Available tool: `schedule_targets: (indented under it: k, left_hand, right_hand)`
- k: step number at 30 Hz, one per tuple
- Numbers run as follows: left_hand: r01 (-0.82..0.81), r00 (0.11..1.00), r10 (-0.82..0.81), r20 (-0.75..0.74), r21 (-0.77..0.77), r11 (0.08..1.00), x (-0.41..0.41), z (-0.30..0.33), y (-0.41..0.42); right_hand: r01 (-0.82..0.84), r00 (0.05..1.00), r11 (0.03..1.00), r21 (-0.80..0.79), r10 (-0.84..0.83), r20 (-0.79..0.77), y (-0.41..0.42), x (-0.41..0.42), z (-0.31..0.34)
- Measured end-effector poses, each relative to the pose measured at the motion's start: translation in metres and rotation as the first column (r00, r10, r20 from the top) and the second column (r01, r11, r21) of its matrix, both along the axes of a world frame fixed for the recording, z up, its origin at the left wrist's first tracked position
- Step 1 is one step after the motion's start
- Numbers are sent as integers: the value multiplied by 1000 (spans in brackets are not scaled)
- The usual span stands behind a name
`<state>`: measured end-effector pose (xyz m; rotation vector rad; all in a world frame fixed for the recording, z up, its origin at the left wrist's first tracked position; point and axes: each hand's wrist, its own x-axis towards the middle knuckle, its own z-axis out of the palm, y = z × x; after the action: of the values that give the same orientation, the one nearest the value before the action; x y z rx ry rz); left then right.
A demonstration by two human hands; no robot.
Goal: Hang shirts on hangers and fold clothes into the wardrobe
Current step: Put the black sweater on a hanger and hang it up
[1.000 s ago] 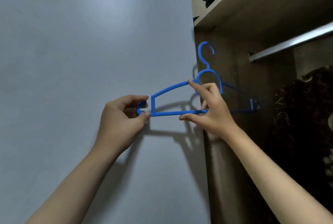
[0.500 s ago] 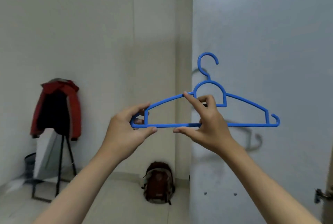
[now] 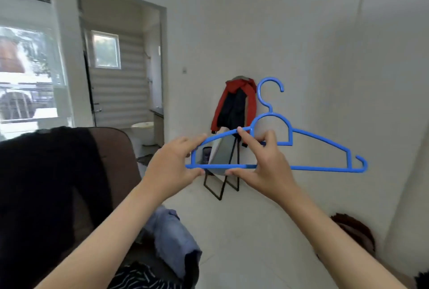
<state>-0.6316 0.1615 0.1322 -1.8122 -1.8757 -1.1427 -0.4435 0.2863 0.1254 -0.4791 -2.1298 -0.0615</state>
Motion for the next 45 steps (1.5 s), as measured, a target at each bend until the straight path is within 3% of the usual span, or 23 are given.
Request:
schedule_targets:
  k: [5,9,17,21,26,34,38,41,45]
  left_hand:
    - [-271,956,249,-155,-135,953,-80,-10,0]
    - [-383,921,366,-133,-132,914,-136,-21,-4]
    - [-600,800,593,-90,-130,789,-233,-45,-49]
    - [-651,758,645,-94,-172,739,-280,-54,-79]
    - [-638,769,631,-100,-187,747,-339,-59,-102]
    - [-638,764,645,-27,-185,747,-444,-59,-121]
    - [-637,763,646,38,-128,760,-489,-72,-112]
    - [-677,717,682,145,-90,731,-521,-91,-103]
    - [-752,598,764,243,-158,640,-561,-121,-89]
  right_hand:
    - [-165,986,986,-10,165,39,32,-108,-20]
    - [-295,951,955,-34,297,83,54,-185,-31]
    - [-460,880,884,82,443,171,62,-319,-52]
    - [-391,920,898,203,374,118,59,-376,-57]
    - [-363,927,886,290,311,209,57,-434,-59]
    - [-431,879,883,186,364,308,68,-516,-47]
    - [-410,894,896,171,358,269,73,-551,-53]
    - [-336,929,928,161,299,220,85,-570,-56]
    - [-256,952,960,110,231,203,111,-587,-64]
